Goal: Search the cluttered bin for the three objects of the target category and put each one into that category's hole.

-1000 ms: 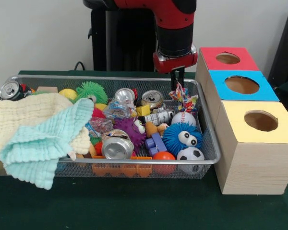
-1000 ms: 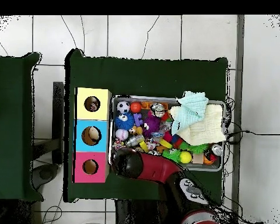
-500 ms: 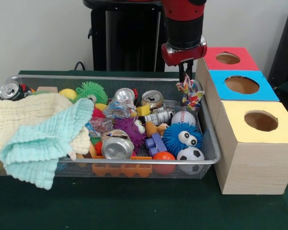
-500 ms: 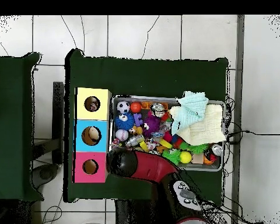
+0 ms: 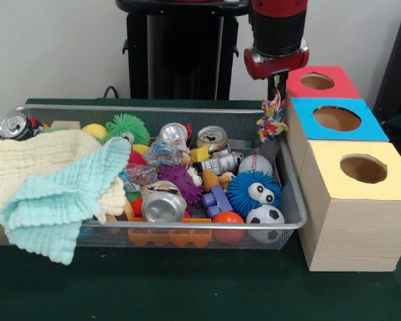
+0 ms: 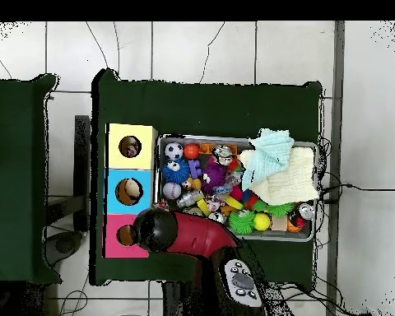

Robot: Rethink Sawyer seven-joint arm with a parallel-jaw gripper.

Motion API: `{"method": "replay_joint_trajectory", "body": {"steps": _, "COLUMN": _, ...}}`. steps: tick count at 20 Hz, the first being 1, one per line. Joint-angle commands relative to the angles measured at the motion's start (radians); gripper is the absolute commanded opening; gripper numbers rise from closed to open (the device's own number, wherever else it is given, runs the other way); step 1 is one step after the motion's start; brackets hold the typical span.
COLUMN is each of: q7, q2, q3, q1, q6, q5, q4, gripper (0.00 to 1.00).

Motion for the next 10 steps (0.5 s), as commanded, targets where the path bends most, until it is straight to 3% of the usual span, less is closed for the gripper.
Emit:
{"method": "replay_joint_trajectory", "body": {"steps": 1, "q7": 0.344, "q2": -0.02, "q3": -0.055, "q1": 0.068, "q6": 0.205, "q5": 0.078, "q4": -0.135, "gripper": 0.0}}
{"method": "replay_joint_trajectory", "body": {"steps": 10, "q7": 0.431, "q2": -0.02, "q3": -0.112, "q1": 0.145, "q6": 0.363, "q5": 0.078, "q4": -0.247, "gripper": 0.0}}
